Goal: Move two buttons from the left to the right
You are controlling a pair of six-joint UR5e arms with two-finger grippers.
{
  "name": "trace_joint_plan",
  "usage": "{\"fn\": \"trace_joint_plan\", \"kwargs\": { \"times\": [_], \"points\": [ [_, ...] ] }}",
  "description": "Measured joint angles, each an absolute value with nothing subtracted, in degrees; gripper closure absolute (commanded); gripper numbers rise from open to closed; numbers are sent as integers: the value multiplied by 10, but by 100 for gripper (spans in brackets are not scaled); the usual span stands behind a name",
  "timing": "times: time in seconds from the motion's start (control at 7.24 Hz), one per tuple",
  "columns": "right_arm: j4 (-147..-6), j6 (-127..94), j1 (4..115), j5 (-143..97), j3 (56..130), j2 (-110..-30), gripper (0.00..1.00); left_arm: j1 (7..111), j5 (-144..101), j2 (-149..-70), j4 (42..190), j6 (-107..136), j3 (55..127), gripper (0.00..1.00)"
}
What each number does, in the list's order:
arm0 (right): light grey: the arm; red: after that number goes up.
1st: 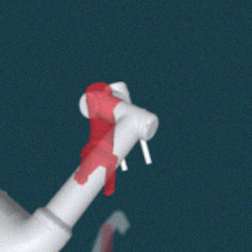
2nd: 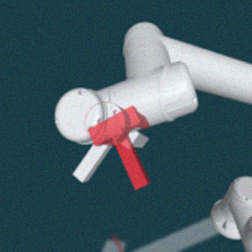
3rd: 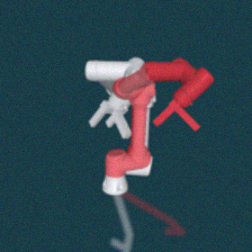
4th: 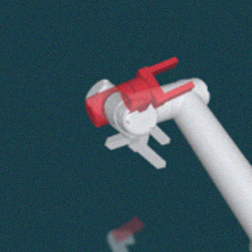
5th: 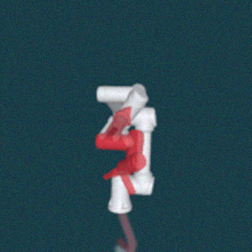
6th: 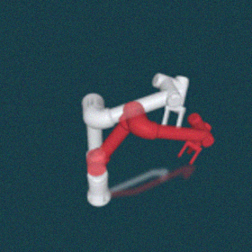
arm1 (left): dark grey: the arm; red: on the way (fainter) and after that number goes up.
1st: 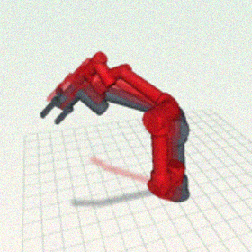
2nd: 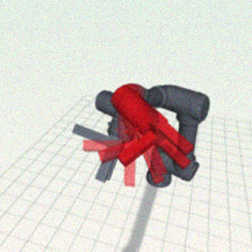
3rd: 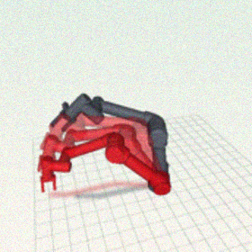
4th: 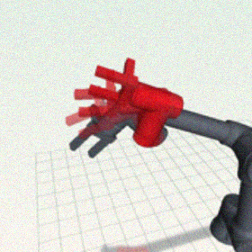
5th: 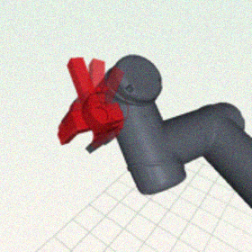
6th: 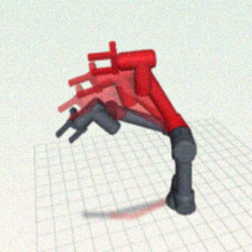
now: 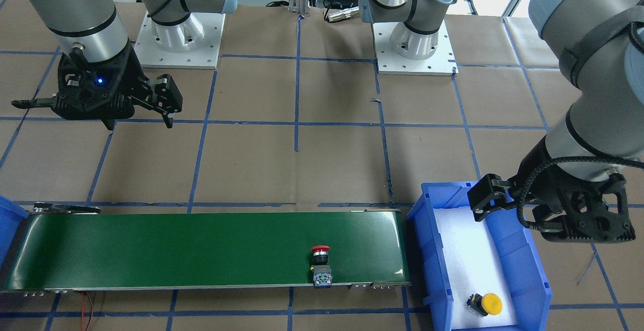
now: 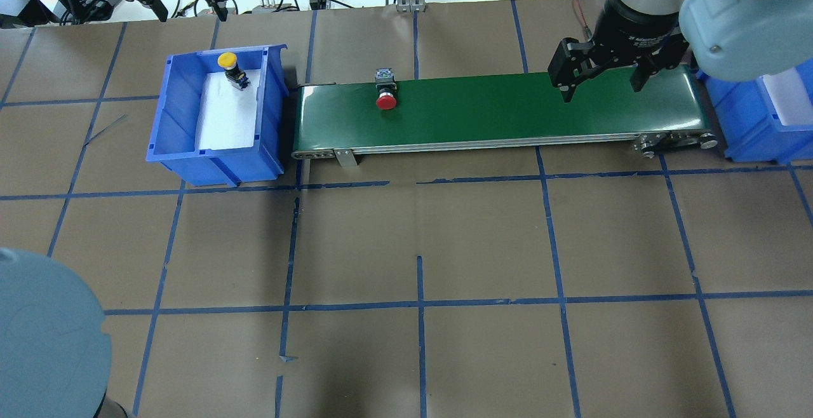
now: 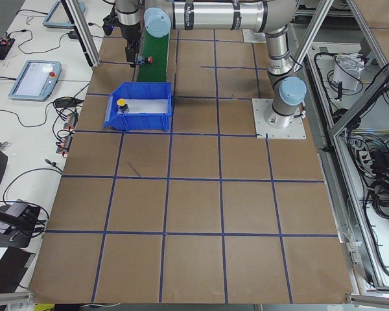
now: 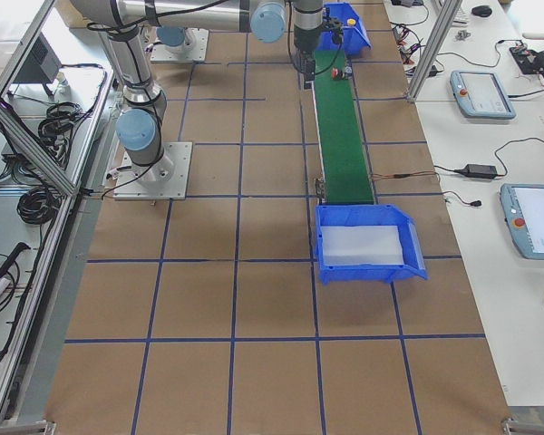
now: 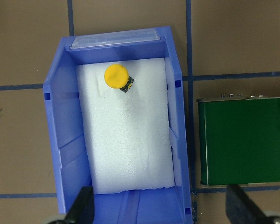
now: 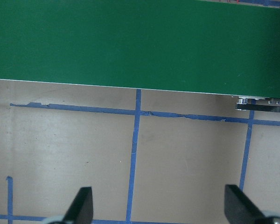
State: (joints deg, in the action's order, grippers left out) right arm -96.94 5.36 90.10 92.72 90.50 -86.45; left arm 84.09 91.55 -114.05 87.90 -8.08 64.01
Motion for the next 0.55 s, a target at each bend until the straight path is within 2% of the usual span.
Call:
{"fn": "trace_joint_plan", "kwargs": {
  "times": [0.55],
  "points": [
    [-969,54,901,927,905,-865,0,840,921,-1137,879,-81,644,0]
  ]
}}
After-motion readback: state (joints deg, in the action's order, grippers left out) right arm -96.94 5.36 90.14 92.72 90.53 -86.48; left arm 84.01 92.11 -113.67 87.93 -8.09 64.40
